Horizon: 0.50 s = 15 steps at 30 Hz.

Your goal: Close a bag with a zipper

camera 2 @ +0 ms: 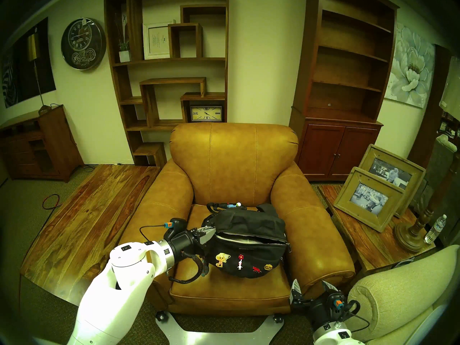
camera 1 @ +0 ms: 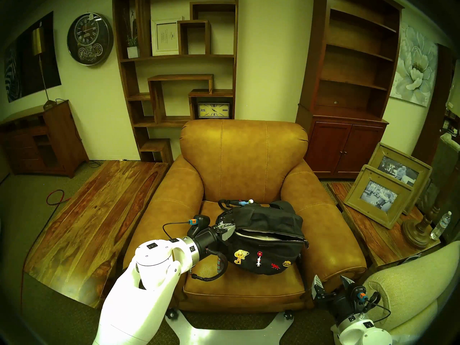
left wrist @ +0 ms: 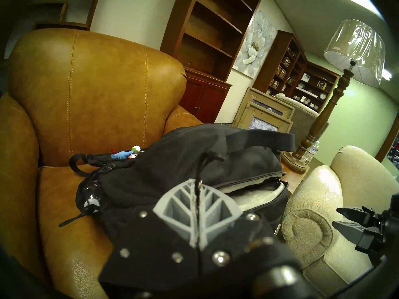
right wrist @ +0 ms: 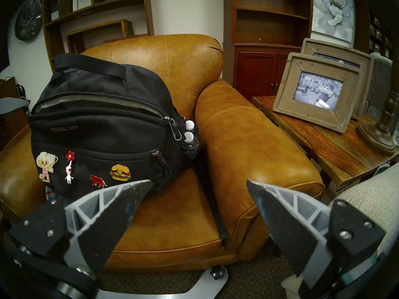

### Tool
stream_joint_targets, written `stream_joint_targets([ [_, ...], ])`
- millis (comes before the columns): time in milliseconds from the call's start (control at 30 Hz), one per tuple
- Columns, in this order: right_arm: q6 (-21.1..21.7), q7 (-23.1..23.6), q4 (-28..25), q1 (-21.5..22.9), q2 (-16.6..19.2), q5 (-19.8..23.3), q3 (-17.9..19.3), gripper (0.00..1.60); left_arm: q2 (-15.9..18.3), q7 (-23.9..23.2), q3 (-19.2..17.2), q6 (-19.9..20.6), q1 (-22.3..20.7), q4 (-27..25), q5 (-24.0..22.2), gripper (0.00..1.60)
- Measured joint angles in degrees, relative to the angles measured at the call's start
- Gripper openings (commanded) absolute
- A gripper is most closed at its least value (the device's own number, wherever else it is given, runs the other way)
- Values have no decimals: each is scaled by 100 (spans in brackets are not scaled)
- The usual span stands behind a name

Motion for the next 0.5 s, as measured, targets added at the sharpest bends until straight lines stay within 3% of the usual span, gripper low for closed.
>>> stream_joint_targets([
  [300,0,0,0,0,0,0,0,160,-146,358,458,-131,-22,-128,378,0],
  [500,0,0,0,0,0,0,0,160,-157,557,750,158,-138,-271,673,0],
])
